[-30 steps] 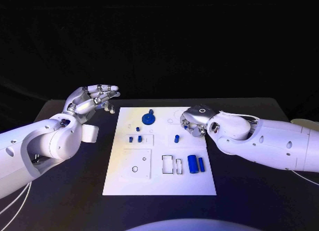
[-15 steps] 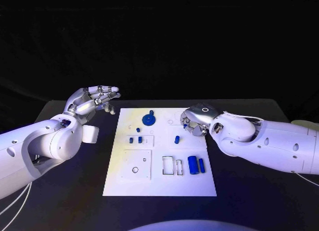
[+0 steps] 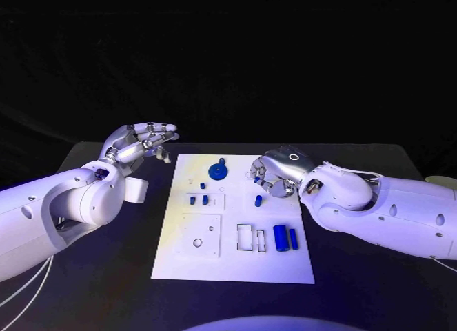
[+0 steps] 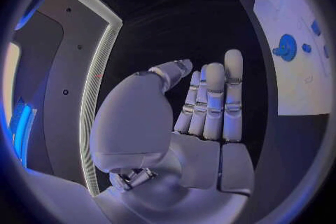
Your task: Assemble the parts on the task board
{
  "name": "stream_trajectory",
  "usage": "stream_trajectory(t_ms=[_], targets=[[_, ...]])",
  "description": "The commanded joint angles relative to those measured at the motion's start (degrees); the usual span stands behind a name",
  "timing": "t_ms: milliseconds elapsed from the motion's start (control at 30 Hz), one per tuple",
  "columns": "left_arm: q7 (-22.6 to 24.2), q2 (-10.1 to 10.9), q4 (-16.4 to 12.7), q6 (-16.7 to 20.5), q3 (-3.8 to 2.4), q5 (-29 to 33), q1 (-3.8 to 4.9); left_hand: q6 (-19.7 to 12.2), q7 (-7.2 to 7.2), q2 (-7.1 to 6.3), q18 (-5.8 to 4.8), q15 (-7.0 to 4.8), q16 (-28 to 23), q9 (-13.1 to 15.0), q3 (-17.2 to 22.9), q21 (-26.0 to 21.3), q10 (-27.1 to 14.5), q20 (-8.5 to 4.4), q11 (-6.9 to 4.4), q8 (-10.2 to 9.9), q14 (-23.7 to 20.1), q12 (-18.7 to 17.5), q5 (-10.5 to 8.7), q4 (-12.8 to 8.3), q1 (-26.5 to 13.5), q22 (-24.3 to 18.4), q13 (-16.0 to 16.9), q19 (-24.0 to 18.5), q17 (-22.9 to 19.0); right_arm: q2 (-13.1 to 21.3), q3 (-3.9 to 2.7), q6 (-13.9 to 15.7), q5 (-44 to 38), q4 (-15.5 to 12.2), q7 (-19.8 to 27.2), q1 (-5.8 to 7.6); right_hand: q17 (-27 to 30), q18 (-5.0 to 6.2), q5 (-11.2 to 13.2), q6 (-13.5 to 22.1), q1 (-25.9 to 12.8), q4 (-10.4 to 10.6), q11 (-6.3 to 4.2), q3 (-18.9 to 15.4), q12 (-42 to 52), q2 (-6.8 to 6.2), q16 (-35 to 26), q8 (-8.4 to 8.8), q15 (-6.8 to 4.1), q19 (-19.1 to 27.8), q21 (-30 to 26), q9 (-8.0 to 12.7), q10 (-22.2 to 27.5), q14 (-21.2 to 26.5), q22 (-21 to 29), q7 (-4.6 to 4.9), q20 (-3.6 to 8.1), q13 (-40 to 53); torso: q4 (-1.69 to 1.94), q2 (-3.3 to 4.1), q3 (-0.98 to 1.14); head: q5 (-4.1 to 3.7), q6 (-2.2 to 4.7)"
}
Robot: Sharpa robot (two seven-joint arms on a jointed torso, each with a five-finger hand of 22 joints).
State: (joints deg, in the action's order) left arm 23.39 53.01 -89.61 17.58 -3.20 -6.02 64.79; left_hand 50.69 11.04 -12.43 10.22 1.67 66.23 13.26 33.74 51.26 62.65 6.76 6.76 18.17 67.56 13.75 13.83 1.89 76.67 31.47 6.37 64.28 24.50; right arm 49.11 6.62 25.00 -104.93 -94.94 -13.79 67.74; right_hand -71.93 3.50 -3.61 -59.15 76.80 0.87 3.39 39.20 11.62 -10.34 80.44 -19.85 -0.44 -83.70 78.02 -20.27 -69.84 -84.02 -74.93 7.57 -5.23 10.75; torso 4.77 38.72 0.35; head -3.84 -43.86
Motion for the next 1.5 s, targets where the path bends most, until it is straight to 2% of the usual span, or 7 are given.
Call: stream_trajectory(t_ms=[33, 167, 267, 567, 800, 967, 1500], targets=[[0.1, -0.2, 0.0, -1.0, -0.05, 0.3, -0.02, -0.5, 0.10, 0.12, 0.36, 0.07, -0.3, 0.0, 0.1, -0.3, -0.4, -0.11, -0.03, 0.3, -0.5, 0.3, 0.24, -0.4, 0.4, -0.1, 0.1, 0.2, -0.1, -1.2, -0.04, 2.1, 0.7, -1.2, 0.6, -0.12, 0.0, -0.76, 0.4, -0.3, -0.6, 0.0, -0.04, -0.3, -0.2, -0.13, 0.1, -0.29, -0.53, -0.6, 0.2, 0.0, -0.1, -2.3, -9.3, -0.24, 0.17, -0.1, 0.16, -0.01, -0.04, 1.20, -0.23], [0.0, -0.5, 0.1, -1.0, -0.04, 0.3, -0.03, -0.5, 0.10, 0.12, 0.36, 0.07, -0.3, 0.0, 0.1, -0.3, -0.4, -0.11, -0.03, 0.3, -0.5, 0.3, 0.24, -0.4, 0.4, -0.1, 0.1, 0.2, -0.1, -3.2, -0.03, 2.2, 1.3, -2.4, 1.3, -0.59, 0.1, -0.74, 0.4, -0.3, -0.6, 0.0, -0.04, -0.3, -0.3, -0.11, 0.1, -0.29, -0.53, -0.6, 0.1, 0.0, -0.1, -2.3, -9.2, -0.25, 0.17, -0.1, 0.24, 0.03, -0.12, 2.80, -0.62], [-0.1, -0.7, 0.1, -1.0, -0.04, 0.3, -0.04, -0.5, 0.10, 0.12, 0.36, 0.07, -0.3, 0.0, 0.1, -0.3, -0.4, -0.11, -0.03, 0.3, -0.5, 0.3, 0.24, -0.4, 0.4, -0.1, 0.1, 0.2, -0.1, -4.9, 0.07, 2.0, 1.7, -2.5, 1.8, -1.16, 0.0, -0.73, 0.4, -0.3, -0.6, 0.0, -0.05, -0.3, -0.3, -0.07, 0.1, -0.28, -0.54, -0.6, 0.1, 0.0, -0.1, -2.3, -9.2, -0.25, 0.17, -0.1, 0.13, 0.05, -0.12, 3.98, -1.04], [-0.3, -1.3, 0.3, -1.1, -0.02, 0.3, -0.04, -0.5, 0.12, 0.12, 0.36, 0.09, -0.4, -0.1, 0.1, -0.4, -0.5, -0.09, 0.00, 0.3, -0.6, 0.4, 0.25, -0.5, 0.5, -0.1, 0.1, 0.2, -0.1, -9.3, 0.48, 1.1, 3.0, -1.0, 3.2, -4.43, 0.2, -0.63, 0.3, -0.2, -0.6, 0.0, -0.05, -0.2, -0.3, 0.03, 0.0, -0.25, -0.55, -0.4, -0.4, 0.0, -0.1, -2.3, -9.0, -0.25, 0.18, -0.1, 0.05, 0.09, -0.15, 6.10, -1.88], [-0.4, -1.7, 0.2, -1.1, -0.01, 0.3, -0.04, -0.5, 0.13, 0.12, 0.36, 0.09, -0.4, -0.1, 0.1, -0.4, -0.5, -0.09, 0.00, 0.3, -0.6, 0.4, 0.25, -0.5, 0.5, -0.1, 0.1, 0.2, -0.1, -11.1, 0.76, 0.5, 3.5, 0.3, 3.8, -6.09, 0.3, -0.61, 0.2, -0.2, -0.6, 0.0, -0.04, -0.2, -0.3, 0.07, -0.1, -0.22, -0.55, -0.3, -0.5, 0.0, 0.0, -2.3, -9.0, -0.23, 0.18, -0.1, 0.11, 0.09, -0.15, 7.07, -2.60], [-0.5, -1.8, 0.3, -1.1, 0.00, 0.3, -0.04, -0.6, 0.17, 0.06, 0.36, 0.12, -0.4, -0.1, 0.0, -0.4, -0.7, -0.07, 0.05, 0.3, -0.6, 0.5, 0.24, -0.5, 0.4, -0.1, 0.1, 0.2, -0.2, -11.7, 0.93, -0.1, 4.0, 0.9, 4.2, -6.87, 0.4, -0.59, 0.2, -0.2, -0.7, 0.0, -0.03, -0.2, -0.4, 0.08, -0.1, -0.21, -0.55, -0.3, -0.5, 0.0, 0.0, -2.3, -8.9, -0.22, 0.18, -0.1, 0.06, 0.10, -0.14, 7.44, -2.90], [-0.6, -1.9, 0.3, -1.3, 0.00, 0.2, -0.03, -0.6, 0.18, 0.06, 0.36, 0.13, -0.4, -0.1, 0.0, -0.4, -0.7, -0.06, 0.06, 0.3, -0.6, 0.5, 0.24, -0.5, 0.4, -0.2, 0.1, 0.2, -0.2, -12.1, 1.15, -1.7, 4.7, 1.7, 5.0, -7.56, 0.4, -0.59, 0.1, 0.0, -1.0, 0.1, 0.03, -0.4, -0.4, 0.09, -0.1, -0.15, -0.51, -0.3, -0.6, -0.1, 0.0, -2.3, -8.9, -0.18, 0.18, -0.1, 0.03, 0.06, -0.13, 8.05, -3.68]])
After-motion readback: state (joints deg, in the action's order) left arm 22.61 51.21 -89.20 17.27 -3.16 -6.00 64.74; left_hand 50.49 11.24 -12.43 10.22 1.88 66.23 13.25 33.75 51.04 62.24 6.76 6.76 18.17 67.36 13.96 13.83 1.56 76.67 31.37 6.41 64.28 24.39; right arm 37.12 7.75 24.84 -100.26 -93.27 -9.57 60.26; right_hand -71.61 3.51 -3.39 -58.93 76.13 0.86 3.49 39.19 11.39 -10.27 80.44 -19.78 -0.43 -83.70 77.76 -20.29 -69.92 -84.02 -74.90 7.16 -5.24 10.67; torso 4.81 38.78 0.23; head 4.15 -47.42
